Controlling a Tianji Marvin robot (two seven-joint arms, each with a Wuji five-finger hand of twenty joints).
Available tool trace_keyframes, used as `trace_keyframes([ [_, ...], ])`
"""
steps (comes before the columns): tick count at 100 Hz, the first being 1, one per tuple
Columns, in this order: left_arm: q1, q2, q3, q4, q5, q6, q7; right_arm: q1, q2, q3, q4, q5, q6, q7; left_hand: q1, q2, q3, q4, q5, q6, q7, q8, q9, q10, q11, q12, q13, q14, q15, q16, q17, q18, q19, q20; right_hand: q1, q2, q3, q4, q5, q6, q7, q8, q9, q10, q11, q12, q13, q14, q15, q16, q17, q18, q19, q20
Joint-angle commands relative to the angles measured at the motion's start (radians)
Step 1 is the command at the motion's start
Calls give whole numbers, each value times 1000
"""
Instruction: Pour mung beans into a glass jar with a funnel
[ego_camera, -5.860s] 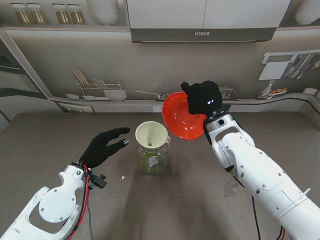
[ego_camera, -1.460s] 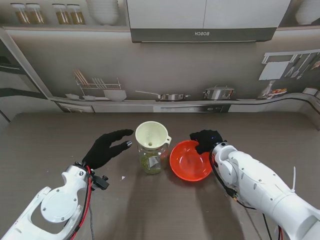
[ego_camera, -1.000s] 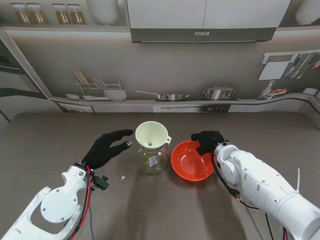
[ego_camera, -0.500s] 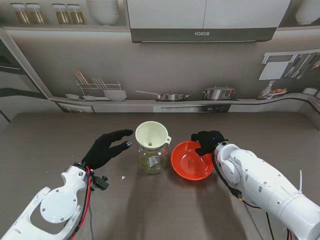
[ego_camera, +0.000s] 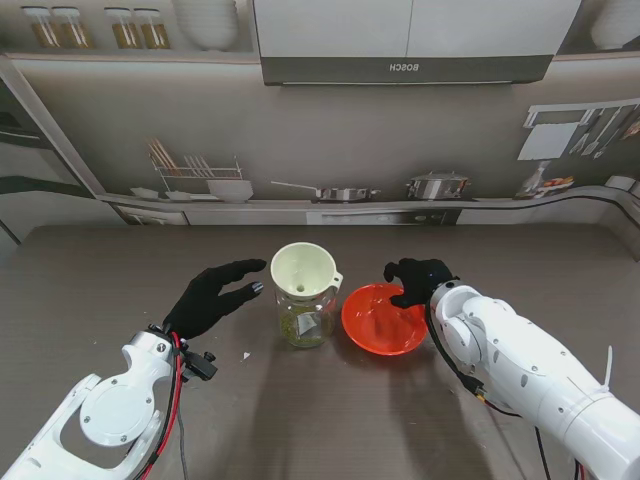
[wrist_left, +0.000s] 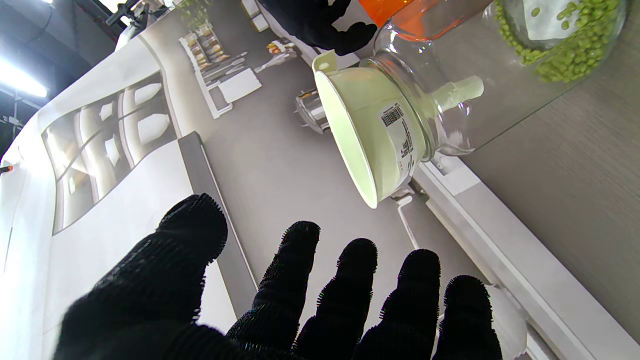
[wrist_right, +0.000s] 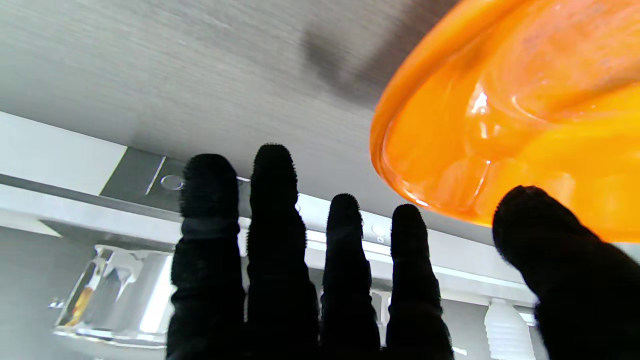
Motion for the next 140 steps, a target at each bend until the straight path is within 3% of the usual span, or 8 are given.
trace_keyframes([
  [1,3,-2,-1,-6,-4,0,-20,-10,0,12,-20,-3,8,17,29,49,-21,27,9,2,2,1,24,5,-2,-2,23,9,6,9,4,-3,-23,6,-36,13,-19,27,-39,13,-16,-23,-47,16,-5,-10,-26,31,-15,-18,-12,61,-11,-13],
  [33,2,-2,1,-6,-6,2,-20,-75,-8,138,-155,-14,58,32,28,49,-19,26,9,2,1,1,27,5,-2,0,24,9,7,9,6,-3,-23,6,-40,-48,-68,31,-9,16,-15,-26,-45,22,9,-10,-69,38,-21,-31,-52,76,-25,-15],
  [64,3,-2,-1,-6,-7,-2,-18,-99,-37,200,-308,103,104,73,29,49,-20,26,8,3,1,1,27,6,-2,1,24,9,8,9,5,-2,-23,6,-13,-120,-72,35,66,25,20,13,46,40,49,56,14,23,59,17,-3,51,45,32],
  [91,8,-3,-5,-9,-6,-10,-14,-38,-70,149,-347,232,178,100,29,49,-20,27,12,3,2,1,27,8,-2,1,25,7,8,9,6,-2,-22,6,3,-160,-91,39,74,34,19,30,71,56,86,126,84,-9,203,112,63,12,160,92],
  [140,13,-2,-10,-11,-9,-21,-16,132,-126,-28,-238,404,270,172,29,50,-21,27,10,3,1,1,30,8,-2,1,26,9,8,9,6,-1,-22,6,2,-168,-160,47,82,69,12,39,111,73,97,156,150,-49,402,205,143,-54,316,142],
])
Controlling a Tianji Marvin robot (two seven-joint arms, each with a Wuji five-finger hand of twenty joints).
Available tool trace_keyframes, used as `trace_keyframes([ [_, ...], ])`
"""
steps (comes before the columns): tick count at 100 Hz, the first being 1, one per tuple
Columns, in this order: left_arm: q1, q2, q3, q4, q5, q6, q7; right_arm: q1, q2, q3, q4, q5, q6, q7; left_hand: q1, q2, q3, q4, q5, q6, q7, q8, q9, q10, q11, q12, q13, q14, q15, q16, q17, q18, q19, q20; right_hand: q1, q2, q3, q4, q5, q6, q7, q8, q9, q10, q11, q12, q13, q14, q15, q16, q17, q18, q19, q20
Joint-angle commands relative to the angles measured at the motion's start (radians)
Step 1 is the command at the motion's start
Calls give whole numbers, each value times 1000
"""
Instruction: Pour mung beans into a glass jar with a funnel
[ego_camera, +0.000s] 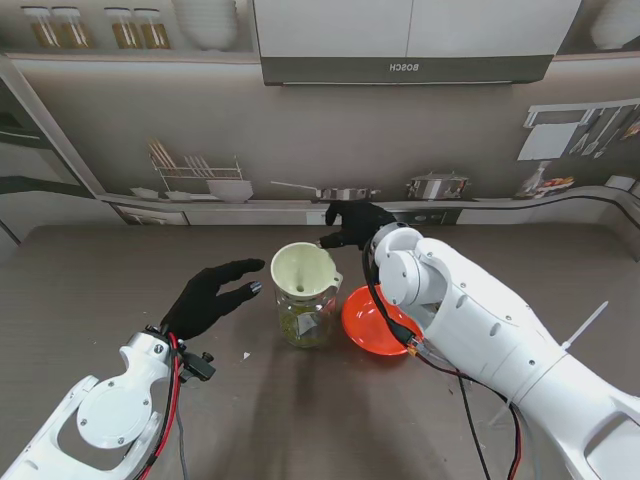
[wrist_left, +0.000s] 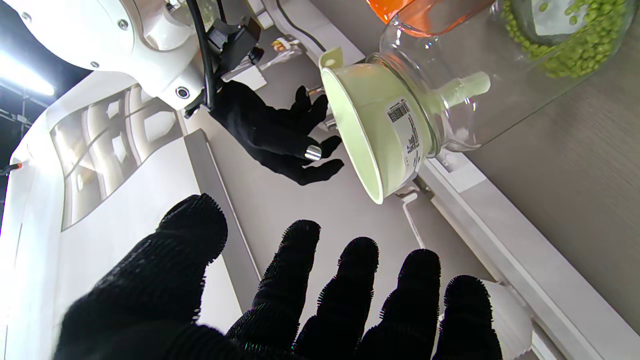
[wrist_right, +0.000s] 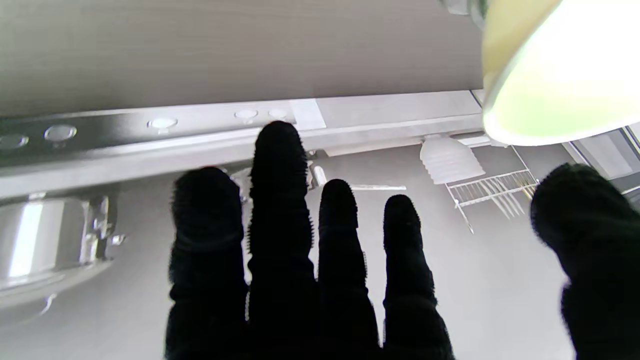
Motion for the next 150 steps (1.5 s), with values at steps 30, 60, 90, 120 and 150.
trace_keyframes([
  [30,6,-3,-4,-10,-5,-2,-16,96,-42,-124,90,39,-3,67,28,50,-21,27,4,2,3,2,23,0,0,2,28,10,9,10,7,-1,-22,6,15,-99,42,42,3,11,2,32,29,7,43,42,53,-33,92,44,36,-67,110,35],
  [60,10,-3,-7,-14,-5,-1,-14,143,-68,-190,146,52,-20,73,28,50,-21,27,7,6,4,2,27,3,0,3,31,12,11,10,9,1,-22,5,65,-197,206,34,74,28,102,67,162,-49,146,124,100,-49,135,62,50,-59,123,24],
  [90,12,-2,-9,-17,-8,3,-18,165,-85,-227,182,81,-57,89,29,51,-21,27,17,8,7,3,28,1,0,3,32,14,12,10,10,1,-21,5,133,-239,298,29,212,44,176,74,345,-102,159,160,143,-59,118,62,49,-38,106,13],
  [120,12,-2,-8,-18,-10,8,-21,171,-94,-241,209,80,-106,78,29,51,-21,27,14,10,5,3,27,3,0,3,32,13,12,10,11,1,-21,5,311,-299,377,-158,460,-87,395,-184,626,-150,115,233,280,-86,156,100,95,-54,121,-6],
  [150,13,-2,-9,-20,-11,12,-22,159,-88,-213,201,75,-138,50,30,51,-20,27,18,11,6,3,27,3,0,3,34,15,14,11,14,3,-20,5,337,-196,430,-186,491,-100,423,-136,714,-172,131,302,335,-116,268,166,174,-163,147,-30],
])
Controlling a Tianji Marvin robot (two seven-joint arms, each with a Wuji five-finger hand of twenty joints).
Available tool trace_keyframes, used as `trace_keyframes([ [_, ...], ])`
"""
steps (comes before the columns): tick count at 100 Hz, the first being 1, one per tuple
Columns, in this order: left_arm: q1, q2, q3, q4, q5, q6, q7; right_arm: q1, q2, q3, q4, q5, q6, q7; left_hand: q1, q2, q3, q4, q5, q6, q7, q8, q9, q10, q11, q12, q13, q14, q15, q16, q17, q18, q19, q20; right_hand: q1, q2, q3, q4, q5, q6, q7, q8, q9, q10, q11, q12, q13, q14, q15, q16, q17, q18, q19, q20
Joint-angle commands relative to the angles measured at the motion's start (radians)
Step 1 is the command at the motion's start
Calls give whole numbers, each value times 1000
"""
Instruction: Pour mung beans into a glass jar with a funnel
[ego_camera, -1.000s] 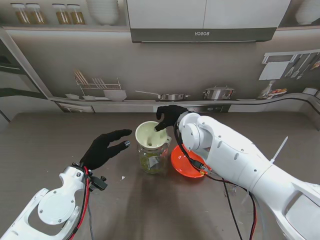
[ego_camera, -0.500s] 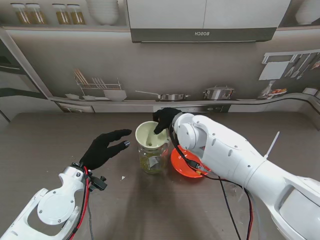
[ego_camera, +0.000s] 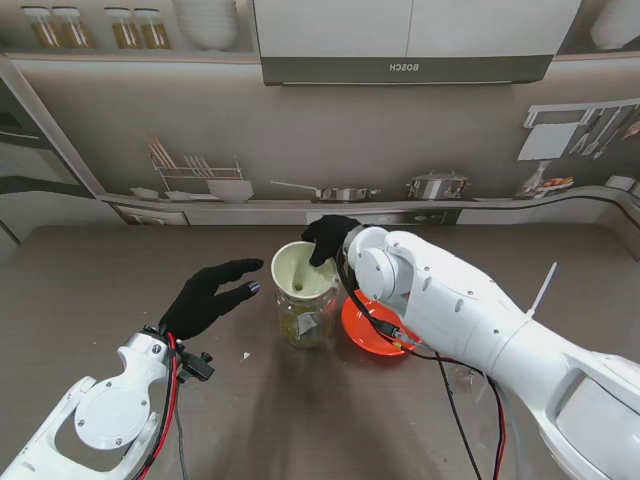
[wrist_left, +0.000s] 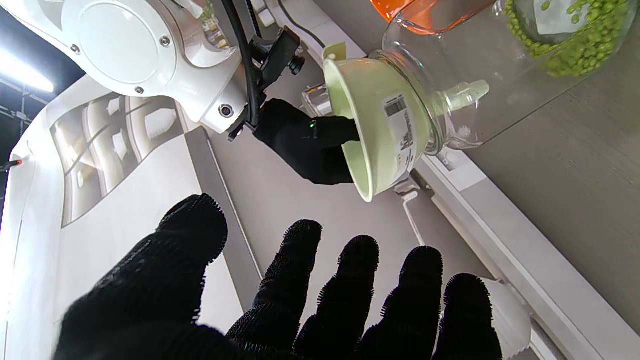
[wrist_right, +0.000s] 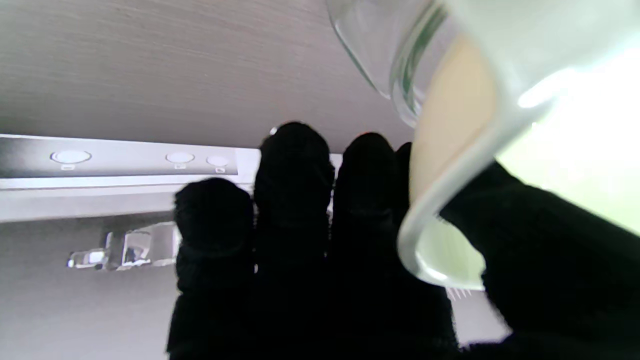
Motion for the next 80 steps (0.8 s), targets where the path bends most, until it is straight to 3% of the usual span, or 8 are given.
trace_keyframes([
  [1,4,-2,-1,-7,-4,5,-20,-9,2,13,-15,-4,-3,5,29,51,-20,27,18,1,4,4,13,1,-2,2,12,1,14,11,3,2,-20,5,25,18,71,-37,7,-28,53,29,53,-28,22,31,57,-21,53,30,32,-58,54,-16],
  [40,2,-1,2,-8,-8,14,-26,-52,33,90,-85,-32,-31,-24,30,51,-20,27,20,3,4,4,12,3,-2,2,12,1,14,11,5,3,-19,6,45,46,122,-88,-35,-20,100,97,91,-13,78,133,59,-25,285,112,123,-107,137,68],
  [80,-1,-1,4,-6,-9,17,-27,-154,62,205,-201,-107,-51,-113,31,52,-21,27,16,4,2,3,10,3,-2,2,11,3,14,11,5,4,-19,5,52,44,133,-95,-40,-14,110,112,97,-5,85,153,58,-28,338,132,148,-111,154,90],
])
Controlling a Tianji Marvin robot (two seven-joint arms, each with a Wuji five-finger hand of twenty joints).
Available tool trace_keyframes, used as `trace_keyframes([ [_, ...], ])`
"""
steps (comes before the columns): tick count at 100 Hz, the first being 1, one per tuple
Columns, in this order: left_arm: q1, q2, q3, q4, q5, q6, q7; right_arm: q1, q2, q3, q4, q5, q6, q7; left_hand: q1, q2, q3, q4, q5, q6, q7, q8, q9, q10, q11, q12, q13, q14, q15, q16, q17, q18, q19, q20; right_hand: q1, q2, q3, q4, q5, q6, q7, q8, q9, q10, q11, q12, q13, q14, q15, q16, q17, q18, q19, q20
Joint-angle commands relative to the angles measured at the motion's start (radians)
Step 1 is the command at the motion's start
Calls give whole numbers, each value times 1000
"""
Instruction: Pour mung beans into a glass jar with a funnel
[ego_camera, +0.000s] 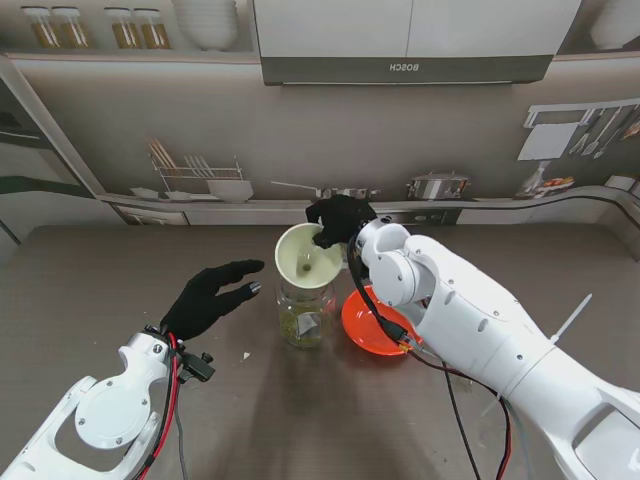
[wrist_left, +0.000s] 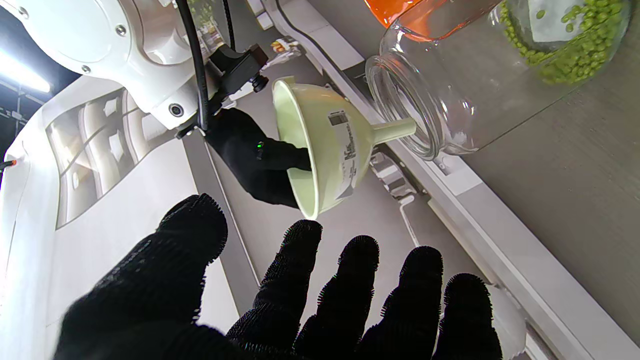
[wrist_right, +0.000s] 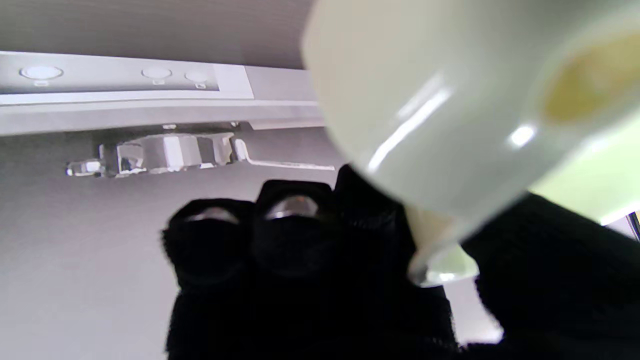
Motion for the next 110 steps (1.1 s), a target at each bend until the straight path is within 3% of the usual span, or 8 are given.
trace_keyframes([
  [1,1,-2,1,-5,-3,3,-18,-17,7,9,-27,-4,-8,0,31,53,-21,27,16,2,1,4,10,3,-2,2,12,2,15,11,4,3,-19,5,44,29,93,-16,-9,-25,64,37,50,-5,23,16,35,-3,34,19,35,-85,47,26],
  [65,0,-3,2,-2,5,-3,-10,-262,65,248,-288,-103,-29,-38,31,53,-20,27,19,0,2,4,11,1,-2,2,13,0,15,11,5,3,-18,6,55,32,86,-14,-13,-15,63,43,45,4,25,26,34,2,39,21,37,-74,44,36],
  [110,1,-3,2,-1,11,-5,-6,-563,102,442,-491,-175,-204,-66,32,53,-16,27,13,3,-1,3,9,3,-3,2,12,2,15,11,5,3,-18,6,59,34,82,-12,-14,-12,60,48,41,8,26,28,33,4,33,18,33,-67,41,41],
])
